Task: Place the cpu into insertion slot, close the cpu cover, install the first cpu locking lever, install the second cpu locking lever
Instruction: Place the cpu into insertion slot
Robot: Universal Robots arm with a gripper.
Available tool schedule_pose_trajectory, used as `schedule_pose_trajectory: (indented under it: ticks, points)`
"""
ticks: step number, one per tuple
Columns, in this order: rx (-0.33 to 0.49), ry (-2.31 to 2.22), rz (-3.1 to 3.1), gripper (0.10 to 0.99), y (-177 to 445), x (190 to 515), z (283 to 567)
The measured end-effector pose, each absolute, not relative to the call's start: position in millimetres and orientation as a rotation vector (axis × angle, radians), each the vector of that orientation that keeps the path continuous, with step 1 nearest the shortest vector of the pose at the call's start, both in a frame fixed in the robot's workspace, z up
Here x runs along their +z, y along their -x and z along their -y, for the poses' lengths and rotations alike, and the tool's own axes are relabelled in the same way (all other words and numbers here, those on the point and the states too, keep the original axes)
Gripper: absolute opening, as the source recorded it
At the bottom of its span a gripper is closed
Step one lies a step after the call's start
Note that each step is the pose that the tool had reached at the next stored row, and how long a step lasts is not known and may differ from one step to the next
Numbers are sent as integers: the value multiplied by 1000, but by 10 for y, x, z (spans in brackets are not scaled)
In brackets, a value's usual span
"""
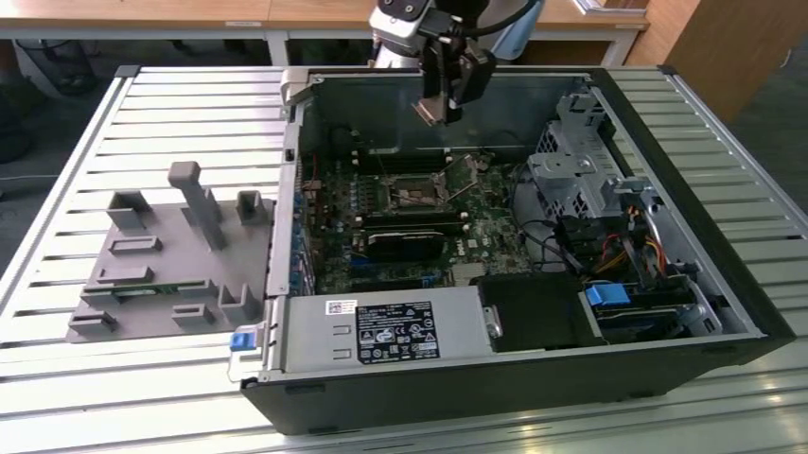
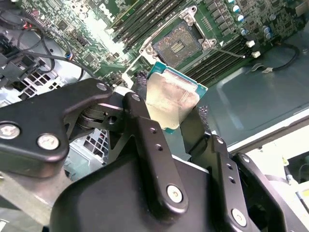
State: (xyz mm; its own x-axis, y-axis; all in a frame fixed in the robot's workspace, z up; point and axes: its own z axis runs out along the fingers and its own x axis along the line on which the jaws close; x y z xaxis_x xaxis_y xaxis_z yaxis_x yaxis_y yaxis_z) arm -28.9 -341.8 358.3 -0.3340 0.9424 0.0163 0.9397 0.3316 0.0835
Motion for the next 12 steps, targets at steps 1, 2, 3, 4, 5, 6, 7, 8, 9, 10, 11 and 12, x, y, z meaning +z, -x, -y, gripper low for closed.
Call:
schedule_pose_trajectory:
  ticks: [1,2,3,4,5,6,7,8,9,10,11,12]
  points:
    - [120,-1804,-2526,529,289,3582,3417]
    - [120,-1814,-2518,529,289,3581,3415]
    - [120,-1826,-2510,529,289,3580,3414]
    - [120,-1837,-2501,529,289,3580,3413]
    - [119,-1848,-2492,529,289,3579,3411]
    - [119,-1860,-2483,529,289,3578,3410]
    - [119,-1872,-2473,529,289,3577,3409]
    - [118,-1885,-2463,529,289,3576,3408]
    - [118,-1897,-2453,529,289,3575,3407]
    - [118,-1911,-2442,529,289,3574,3406]
    - [117,-1926,-2429,529,289,3572,3405]
    - [117,-1943,-2416,529,289,3571,3405]
